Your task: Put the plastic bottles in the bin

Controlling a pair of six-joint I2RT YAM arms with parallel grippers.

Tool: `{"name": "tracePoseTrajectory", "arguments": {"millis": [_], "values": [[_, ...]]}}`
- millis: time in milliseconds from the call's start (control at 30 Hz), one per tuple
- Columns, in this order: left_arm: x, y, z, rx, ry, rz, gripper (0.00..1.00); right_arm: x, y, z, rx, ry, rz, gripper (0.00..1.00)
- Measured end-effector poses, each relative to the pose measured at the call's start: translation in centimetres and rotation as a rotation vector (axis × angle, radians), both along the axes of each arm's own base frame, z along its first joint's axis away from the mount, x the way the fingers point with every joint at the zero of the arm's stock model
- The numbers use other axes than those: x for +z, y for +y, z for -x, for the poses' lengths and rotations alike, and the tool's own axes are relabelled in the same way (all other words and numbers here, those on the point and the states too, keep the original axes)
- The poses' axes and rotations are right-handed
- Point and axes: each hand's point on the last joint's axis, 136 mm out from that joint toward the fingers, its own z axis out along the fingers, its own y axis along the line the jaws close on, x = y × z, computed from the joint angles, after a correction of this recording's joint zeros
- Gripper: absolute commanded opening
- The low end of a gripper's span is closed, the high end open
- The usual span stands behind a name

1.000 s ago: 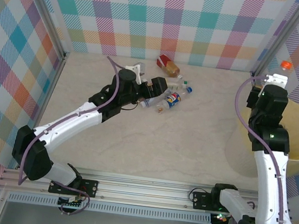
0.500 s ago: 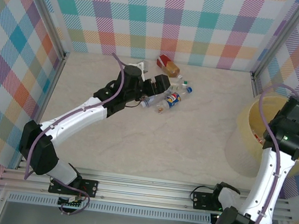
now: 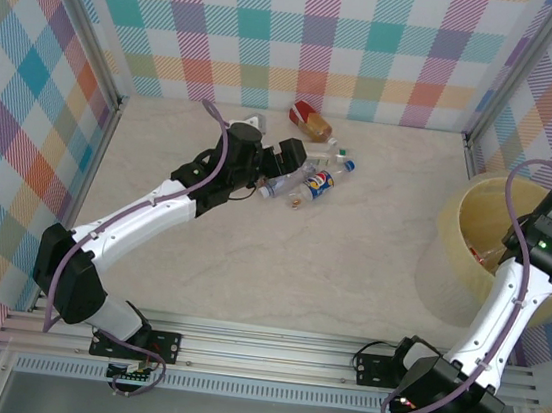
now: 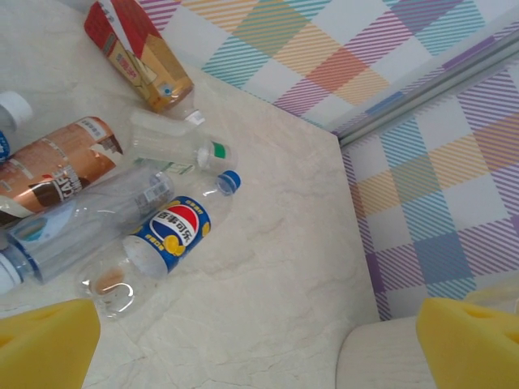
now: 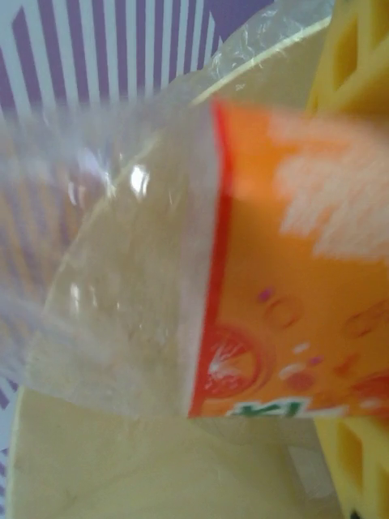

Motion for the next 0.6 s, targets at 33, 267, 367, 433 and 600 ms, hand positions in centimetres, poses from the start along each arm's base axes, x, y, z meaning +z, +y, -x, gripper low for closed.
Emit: {"name": "tracePoseTrajectory", "arguments": {"millis": [33,267,367,433,600], "values": [[-0.1,0.1,0.0,0.005,0.002,-0.004,1.00,-0.1,0.0,0.1,-0.008,0.002,-0.004,0.77],[-0.6,0.6,0.0,0.025,0.015,-0.026,1.00,0.0,-0.2,0.5,-0.044,-0.011,-0.003,0.88],[-0.6,0.7,-0.1,0.031,0.013,-0.030,1.00,0.4,0.0,0.8,-0.051,-0.030,0.003,0.93],[-0.7,0.8,-0.1,0.031,0.012,-0.034,1.00,0.6,0.3,0.8,-0.046,-0.055,-0.002,0.98],[-0.7,0.7,-0.1,0.021,0.009,-0.039,1.00,1.7,1.7,0.3,0.009,-0.154,-0.031,1.00]]}}
